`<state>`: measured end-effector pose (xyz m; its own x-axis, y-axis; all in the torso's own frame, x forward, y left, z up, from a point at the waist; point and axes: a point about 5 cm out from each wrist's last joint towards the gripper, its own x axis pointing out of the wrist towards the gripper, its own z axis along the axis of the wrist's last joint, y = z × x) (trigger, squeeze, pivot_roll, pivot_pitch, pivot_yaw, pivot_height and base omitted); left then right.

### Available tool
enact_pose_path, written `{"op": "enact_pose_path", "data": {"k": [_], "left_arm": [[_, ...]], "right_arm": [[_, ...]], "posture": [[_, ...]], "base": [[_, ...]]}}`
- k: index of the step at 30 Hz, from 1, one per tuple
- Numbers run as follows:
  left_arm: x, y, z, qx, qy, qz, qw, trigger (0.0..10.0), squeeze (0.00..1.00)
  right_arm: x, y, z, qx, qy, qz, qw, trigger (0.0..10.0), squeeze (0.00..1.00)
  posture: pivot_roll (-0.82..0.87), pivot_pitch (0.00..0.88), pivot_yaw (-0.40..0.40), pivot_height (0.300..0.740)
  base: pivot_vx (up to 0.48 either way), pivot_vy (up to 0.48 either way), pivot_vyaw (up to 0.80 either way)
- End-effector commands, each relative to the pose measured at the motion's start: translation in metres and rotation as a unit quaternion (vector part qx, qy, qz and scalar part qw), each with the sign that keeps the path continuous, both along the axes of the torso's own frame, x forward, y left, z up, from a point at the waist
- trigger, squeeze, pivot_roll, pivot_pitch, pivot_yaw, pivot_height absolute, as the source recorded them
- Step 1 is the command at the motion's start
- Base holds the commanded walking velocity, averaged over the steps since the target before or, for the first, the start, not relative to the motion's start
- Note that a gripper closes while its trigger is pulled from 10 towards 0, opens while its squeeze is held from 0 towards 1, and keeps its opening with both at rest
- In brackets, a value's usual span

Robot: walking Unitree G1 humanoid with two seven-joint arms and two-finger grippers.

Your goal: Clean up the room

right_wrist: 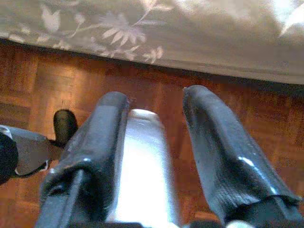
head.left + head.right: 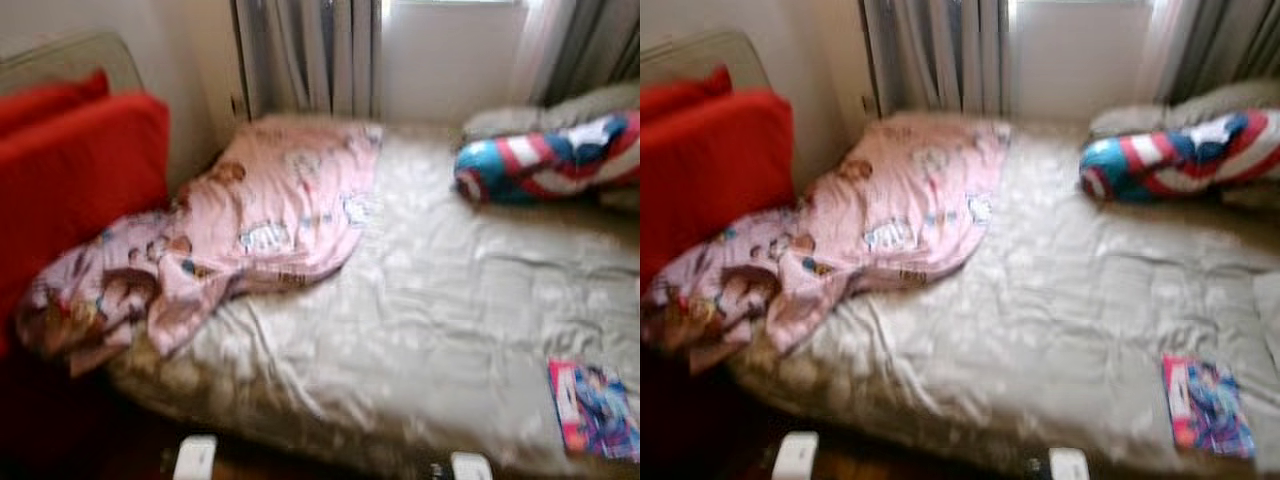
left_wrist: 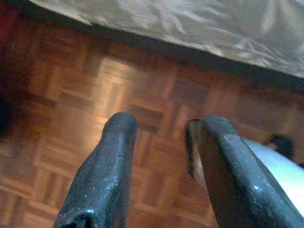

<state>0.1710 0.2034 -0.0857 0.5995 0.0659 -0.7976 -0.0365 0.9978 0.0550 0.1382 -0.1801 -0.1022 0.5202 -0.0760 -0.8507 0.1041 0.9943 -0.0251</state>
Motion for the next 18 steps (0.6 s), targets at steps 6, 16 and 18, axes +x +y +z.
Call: {"op": "enact_pose_path", "data": {"k": [6,16,18], "left_arm": [[-0.0011,-0.0049,-0.0014,-0.002,0.005,-0.008,1.000,10.0,0.00],[-0.0010,-0.0047,-0.0014,-0.002,0.006,-0.007,1.000,10.0,0.00],[-0.0010,-0.0046,-0.0014,-0.002,0.005,-0.007,1.000,10.0,0.00]], "right_arm": [[-0.0046,-0.0060,-0.0008,-0.005,0.004,-0.010,1.000,10.0,0.00],[-0.0047,-0.0060,-0.0008,-0.005,0.004,-0.009,1.000,10.0,0.00],[-0.0046,-0.0060,-0.0008,-0.005,0.003,-0.009,1.000,10.0,0.00]], "posture": [[-0.03,0.007,0.048,0.740],[-0.03,0.013,0.048,0.740],[-0.03,0.014,0.047,0.740]], "base": [[0.000,0.439,0.00],[0.000,0.353,0.00],[0.000,0.349,0.00]]}}
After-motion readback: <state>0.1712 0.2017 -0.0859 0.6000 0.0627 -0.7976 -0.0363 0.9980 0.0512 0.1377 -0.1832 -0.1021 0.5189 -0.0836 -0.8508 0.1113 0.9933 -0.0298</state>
